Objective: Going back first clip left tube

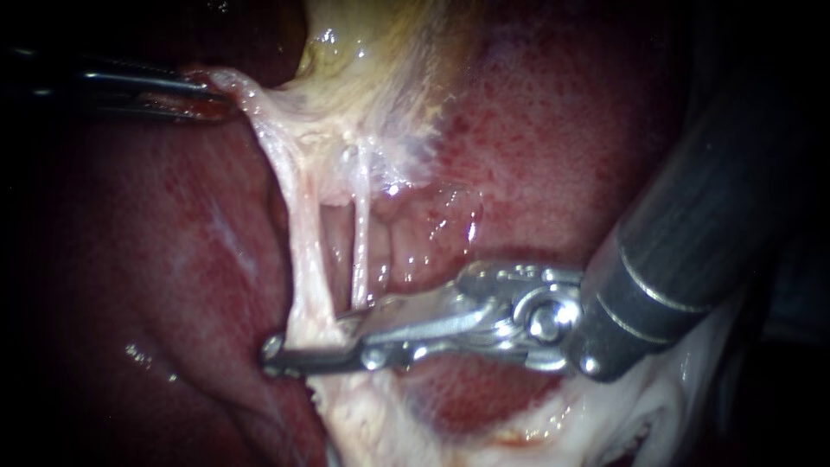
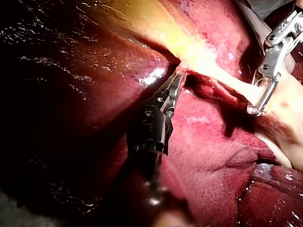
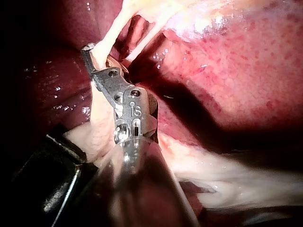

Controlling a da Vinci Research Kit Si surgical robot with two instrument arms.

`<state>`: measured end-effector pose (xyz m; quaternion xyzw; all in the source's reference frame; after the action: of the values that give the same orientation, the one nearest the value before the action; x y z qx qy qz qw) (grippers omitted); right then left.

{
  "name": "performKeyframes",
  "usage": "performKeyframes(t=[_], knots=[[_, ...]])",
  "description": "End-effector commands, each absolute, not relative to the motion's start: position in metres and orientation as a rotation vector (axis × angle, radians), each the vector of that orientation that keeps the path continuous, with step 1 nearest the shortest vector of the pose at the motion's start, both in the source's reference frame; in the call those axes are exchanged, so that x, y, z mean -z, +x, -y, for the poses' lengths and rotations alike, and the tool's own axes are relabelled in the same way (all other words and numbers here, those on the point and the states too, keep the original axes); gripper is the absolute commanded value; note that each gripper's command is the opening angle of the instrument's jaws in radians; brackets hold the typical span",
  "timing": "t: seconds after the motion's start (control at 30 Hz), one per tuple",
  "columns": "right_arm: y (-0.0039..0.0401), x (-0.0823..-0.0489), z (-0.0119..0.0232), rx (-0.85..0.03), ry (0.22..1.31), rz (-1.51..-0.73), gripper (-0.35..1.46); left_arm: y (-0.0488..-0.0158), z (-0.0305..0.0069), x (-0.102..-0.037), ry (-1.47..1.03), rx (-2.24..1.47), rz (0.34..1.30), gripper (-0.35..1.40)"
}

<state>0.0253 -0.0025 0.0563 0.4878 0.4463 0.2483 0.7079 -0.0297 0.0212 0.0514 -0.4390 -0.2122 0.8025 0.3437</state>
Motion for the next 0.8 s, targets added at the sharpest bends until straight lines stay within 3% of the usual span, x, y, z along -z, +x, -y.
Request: performKeyframes(t=[0.03,0.1,0.2,0.27,0.5,0.8], knots=[[0.0252,-0.0564,0.0025,-0.553,1.082,-0.991,-0.35,-0.0297,-0.0212,-0.0514,-1.141,-2.085,0.551,-0.35],[0.0253,-0.0566,0.0025,-0.558,1.085,-0.991,-0.35,-0.0297,-0.0212,-0.0514,-1.141,-2.085,0.551,-0.35],[0.0257,-0.0571,0.0026,-0.506,1.011,-1.039,0.23,-0.0297,-0.0212,-0.0514,-1.141,-2.085,0.551,-0.35],[0.0262,-0.0576,0.0022,-0.509,0.963,-1.058,0.42,-0.0297,-0.0212,-0.0514,-1.141,-2.085,0.551,-0.35],[0.026,-0.0603,0.001,-0.479,0.848,-1.093,0.49,-0.0298,-0.0211,-0.0514,-1.141,-2.085,0.55,-0.35],[0.0235,-0.0621,-0.0001,-0.387,0.563,-1.08,0.5,-0.0298,-0.0209,-0.0513,-1.14,-2.085,0.549,-0.35]])
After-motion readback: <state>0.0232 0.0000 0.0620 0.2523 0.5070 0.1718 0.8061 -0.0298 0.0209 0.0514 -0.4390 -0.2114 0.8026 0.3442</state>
